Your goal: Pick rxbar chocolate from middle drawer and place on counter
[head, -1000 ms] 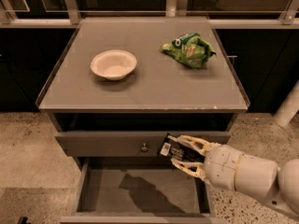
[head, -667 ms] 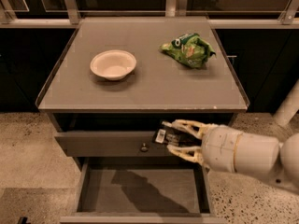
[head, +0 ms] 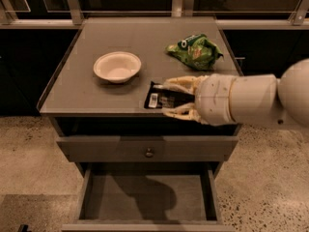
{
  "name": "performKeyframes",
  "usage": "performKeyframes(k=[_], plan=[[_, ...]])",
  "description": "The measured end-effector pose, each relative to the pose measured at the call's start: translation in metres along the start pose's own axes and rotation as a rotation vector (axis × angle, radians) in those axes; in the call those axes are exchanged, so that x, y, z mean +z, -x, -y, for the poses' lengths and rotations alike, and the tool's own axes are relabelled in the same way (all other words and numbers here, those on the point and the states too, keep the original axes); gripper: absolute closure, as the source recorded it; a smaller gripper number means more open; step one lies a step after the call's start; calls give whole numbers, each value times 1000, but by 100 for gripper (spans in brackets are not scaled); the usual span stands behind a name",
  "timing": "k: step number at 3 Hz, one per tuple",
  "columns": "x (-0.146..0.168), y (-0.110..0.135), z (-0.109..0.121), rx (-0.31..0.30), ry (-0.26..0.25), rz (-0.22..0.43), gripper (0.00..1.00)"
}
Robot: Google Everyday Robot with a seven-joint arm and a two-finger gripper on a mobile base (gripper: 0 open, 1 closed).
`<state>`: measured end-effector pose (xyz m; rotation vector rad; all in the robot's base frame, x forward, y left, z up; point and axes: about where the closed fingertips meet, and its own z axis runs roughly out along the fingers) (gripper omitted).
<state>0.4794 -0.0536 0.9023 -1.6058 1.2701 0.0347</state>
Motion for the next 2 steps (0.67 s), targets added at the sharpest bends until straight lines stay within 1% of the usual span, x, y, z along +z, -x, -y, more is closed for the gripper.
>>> performKeyframes(k=[1, 2], plan=[[25, 0, 28, -18, 29, 41, 100], [56, -17, 42, 14, 53, 85, 100]])
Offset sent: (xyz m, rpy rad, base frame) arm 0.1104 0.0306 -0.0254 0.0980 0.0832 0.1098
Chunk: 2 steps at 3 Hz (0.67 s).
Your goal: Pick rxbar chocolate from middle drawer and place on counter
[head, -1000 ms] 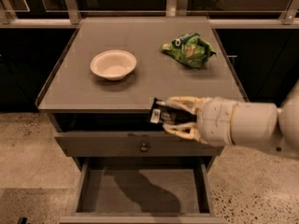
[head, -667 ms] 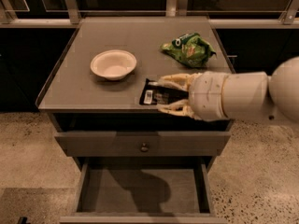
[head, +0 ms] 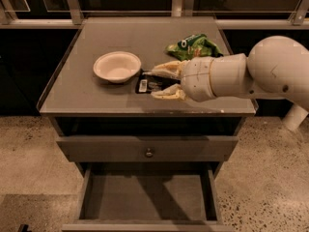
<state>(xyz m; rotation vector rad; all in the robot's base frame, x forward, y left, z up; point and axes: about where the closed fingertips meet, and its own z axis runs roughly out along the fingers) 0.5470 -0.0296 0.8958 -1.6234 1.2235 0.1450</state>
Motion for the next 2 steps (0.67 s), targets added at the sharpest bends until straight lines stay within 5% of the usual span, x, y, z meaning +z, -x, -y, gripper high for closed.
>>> performKeyframes(k=[1, 2], plan=[[21, -19, 5, 36, 18, 40, 100], [24, -20, 5, 39, 19, 45, 81]])
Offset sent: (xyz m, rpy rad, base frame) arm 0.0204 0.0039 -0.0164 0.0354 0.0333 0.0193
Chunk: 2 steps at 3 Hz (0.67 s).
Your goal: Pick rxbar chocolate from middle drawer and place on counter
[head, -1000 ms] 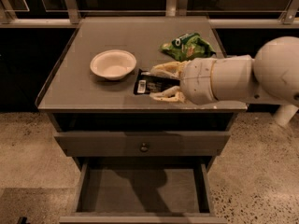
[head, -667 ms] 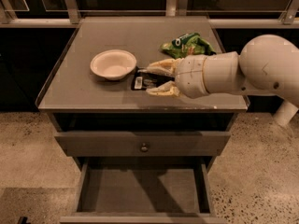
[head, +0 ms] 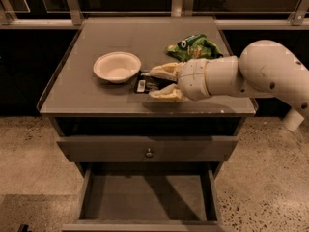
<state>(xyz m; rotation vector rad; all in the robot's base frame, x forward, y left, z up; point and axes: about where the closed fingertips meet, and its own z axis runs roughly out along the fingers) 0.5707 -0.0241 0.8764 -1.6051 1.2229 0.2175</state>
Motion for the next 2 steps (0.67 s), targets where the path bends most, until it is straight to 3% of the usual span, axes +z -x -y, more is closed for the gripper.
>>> performKeyframes(k=[2], plan=[[0, 0, 0, 0, 0, 0, 34]])
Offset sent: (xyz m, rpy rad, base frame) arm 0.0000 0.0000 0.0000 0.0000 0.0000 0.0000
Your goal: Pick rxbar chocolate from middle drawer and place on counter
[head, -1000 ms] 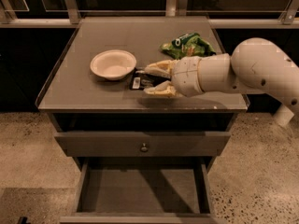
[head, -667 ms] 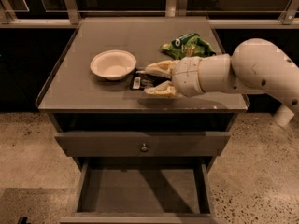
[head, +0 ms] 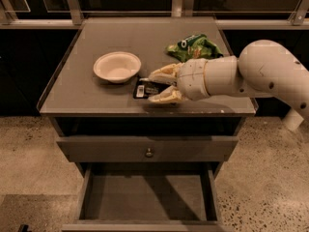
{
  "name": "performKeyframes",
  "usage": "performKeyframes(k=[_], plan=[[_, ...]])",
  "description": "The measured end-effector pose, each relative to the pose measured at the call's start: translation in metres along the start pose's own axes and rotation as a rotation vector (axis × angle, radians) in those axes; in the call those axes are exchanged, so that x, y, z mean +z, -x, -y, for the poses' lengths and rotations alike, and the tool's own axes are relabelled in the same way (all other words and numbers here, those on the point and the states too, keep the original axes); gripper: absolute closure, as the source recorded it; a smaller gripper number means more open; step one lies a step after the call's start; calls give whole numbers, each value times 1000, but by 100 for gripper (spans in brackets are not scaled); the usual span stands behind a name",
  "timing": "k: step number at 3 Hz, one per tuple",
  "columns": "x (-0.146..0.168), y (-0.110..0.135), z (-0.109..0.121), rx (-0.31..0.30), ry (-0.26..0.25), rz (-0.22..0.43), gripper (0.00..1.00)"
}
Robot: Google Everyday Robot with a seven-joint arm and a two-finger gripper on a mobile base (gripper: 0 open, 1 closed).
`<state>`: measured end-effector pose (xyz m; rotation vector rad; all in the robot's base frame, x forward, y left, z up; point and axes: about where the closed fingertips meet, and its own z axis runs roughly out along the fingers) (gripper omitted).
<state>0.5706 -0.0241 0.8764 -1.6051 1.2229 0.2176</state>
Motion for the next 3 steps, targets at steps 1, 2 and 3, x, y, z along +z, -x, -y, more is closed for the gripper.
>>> performKeyframes(k=[1, 2, 3], plan=[[0, 0, 0, 0, 0, 0, 11], [0, 0, 0, 0, 0, 0, 0], [0, 0, 0, 0, 0, 0, 0]])
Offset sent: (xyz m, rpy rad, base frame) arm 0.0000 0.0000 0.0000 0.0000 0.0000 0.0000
